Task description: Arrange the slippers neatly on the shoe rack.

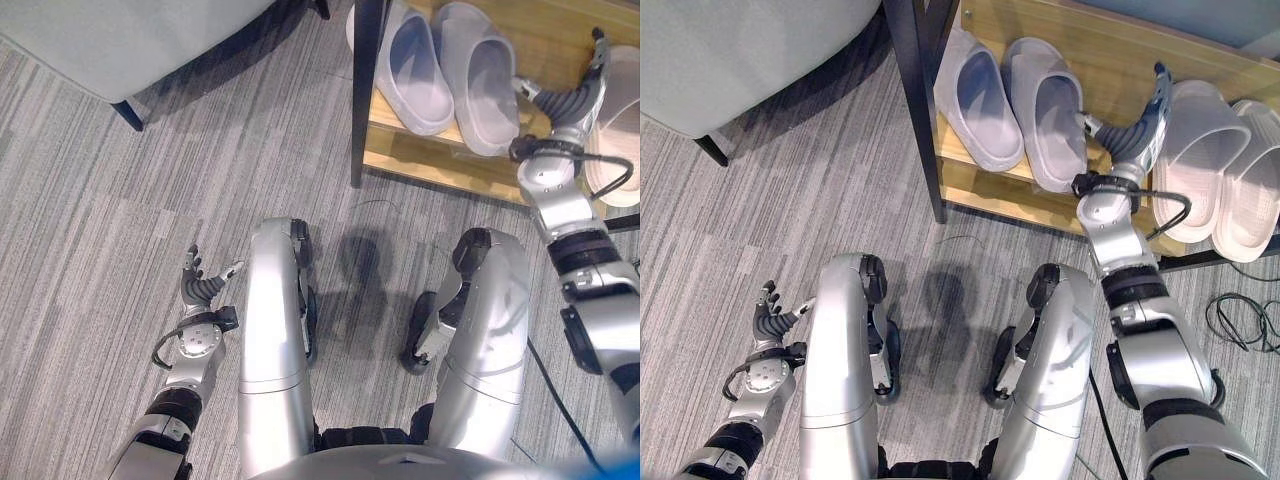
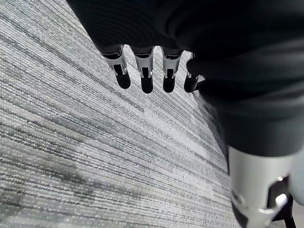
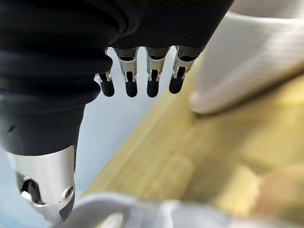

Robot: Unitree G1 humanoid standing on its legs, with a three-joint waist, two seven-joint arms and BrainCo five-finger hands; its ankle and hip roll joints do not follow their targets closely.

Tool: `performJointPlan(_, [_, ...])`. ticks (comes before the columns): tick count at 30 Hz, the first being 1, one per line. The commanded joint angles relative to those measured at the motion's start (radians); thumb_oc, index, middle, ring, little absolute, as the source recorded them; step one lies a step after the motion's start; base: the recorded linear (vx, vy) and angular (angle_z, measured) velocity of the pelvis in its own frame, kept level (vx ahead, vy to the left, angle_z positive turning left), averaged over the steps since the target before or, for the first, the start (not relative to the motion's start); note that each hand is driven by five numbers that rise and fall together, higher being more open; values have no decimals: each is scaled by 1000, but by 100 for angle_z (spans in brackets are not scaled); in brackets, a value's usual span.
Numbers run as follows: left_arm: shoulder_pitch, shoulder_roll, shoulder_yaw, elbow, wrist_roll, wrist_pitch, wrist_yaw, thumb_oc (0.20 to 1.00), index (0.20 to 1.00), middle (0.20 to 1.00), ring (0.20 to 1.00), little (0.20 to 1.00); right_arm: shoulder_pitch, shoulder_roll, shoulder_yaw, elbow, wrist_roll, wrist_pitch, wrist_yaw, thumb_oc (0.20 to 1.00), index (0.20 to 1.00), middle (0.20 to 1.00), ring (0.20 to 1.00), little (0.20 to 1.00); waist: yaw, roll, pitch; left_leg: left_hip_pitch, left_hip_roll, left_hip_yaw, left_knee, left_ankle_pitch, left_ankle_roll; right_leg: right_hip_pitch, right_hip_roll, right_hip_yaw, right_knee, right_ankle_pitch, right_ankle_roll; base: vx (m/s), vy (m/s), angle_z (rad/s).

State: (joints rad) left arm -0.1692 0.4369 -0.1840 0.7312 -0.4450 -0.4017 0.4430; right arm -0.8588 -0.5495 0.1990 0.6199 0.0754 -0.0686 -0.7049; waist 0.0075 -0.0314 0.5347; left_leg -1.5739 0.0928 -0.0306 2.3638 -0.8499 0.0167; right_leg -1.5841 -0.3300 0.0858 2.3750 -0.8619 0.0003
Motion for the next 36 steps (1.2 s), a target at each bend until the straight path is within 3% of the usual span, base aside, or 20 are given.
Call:
performJointPlan(1, [27, 9, 2, -26, 20, -22, 12, 1000, 1000, 1000, 1000, 1000, -42, 17, -29, -80, 20, -71, 13, 1000, 1000, 1000, 1000, 1000, 49, -18, -17, 4, -52, -194, -32, 52, -77, 43, -20, 166, 1, 122, 46, 0, 0, 0])
performJointPlan(9, [0, -2, 9, -2, 19, -12, -9, 1000, 1000, 1000, 1000, 1000, 56, 90, -29, -175, 32, -98, 66, 1000, 1000, 1000, 1000, 1000, 42, -24, -20, 4, -53, -197, -31, 52, -78, 45, -19, 166, 2, 121, 49, 0, 0, 0])
performJointPlan(20, [-18, -40, 24, 59, -6, 8, -44, 1000, 1000, 1000, 1000, 1000, 207, 202, -34, -405, -17, -107, 68, 1000, 1000, 1000, 1000, 1000, 20, -32, -16, 4, -54, -198, -26, 50, -76, 49, -14, 169, 8, 121, 52, 0, 0, 0])
performJointPlan(36, [-28, -59, 26, 108, 3, 11, -60, 1000, 1000, 1000, 1000, 1000, 267, 298, 38, -496, -53, -106, 113, 1000, 1000, 1000, 1000, 1000, 13, -36, -16, 4, -56, -194, -20, 51, -76, 49, -8, 177, 17, 122, 51, 0, 0, 0])
